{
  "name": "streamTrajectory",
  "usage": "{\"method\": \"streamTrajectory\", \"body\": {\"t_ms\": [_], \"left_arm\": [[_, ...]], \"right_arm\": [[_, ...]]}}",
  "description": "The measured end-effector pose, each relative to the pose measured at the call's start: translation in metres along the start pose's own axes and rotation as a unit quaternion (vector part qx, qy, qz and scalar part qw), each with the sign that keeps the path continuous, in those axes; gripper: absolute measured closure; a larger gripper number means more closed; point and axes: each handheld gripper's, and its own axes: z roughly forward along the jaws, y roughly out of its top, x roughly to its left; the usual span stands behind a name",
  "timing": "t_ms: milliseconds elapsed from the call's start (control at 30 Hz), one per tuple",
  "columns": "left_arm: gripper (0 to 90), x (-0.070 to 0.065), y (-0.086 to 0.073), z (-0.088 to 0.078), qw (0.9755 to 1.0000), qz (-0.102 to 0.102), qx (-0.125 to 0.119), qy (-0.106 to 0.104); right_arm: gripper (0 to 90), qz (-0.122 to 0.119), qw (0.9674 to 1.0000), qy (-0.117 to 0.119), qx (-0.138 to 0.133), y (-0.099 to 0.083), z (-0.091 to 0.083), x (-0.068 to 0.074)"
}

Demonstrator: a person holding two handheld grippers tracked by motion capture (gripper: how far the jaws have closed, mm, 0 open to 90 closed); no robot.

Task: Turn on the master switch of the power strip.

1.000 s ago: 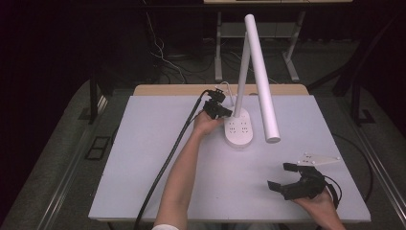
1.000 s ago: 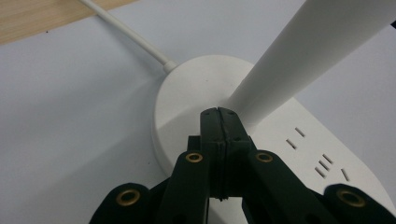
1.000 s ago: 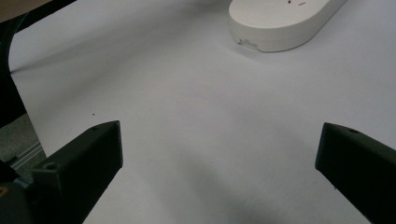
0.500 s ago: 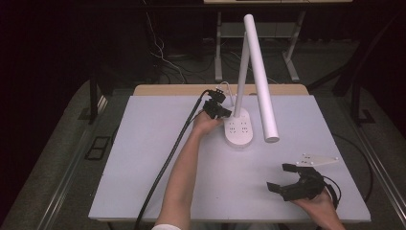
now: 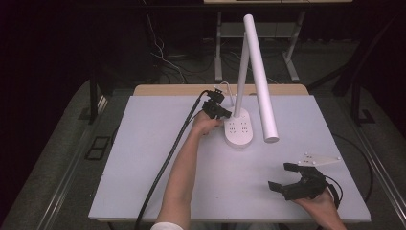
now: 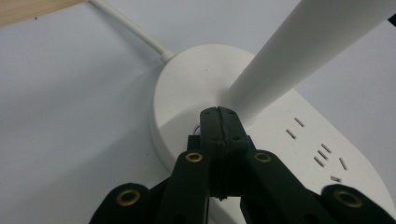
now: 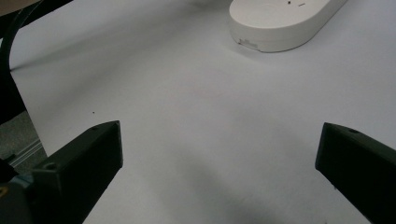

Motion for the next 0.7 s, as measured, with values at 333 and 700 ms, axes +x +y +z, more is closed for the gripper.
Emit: {"method": "streamTrajectory", "body": {"t_ms": [333, 700], "left_arm": [[90.0, 0.0021, -0.0005, 0.0015, 0.9998, -0.016, -0.008, 0.0], [90.0, -0.0006, -0.0014, 0.0003, 0.9998, 0.013, -0.009, 0.01]], "right_arm": [[0.2, -0.001, 1.0, 0.0, -0.001, 0.0001, -0.001, 0.0004], [0.2, 0.001, 1.0, -0.002, -0.003, 0.0, -0.0015, -0.0009]]}}
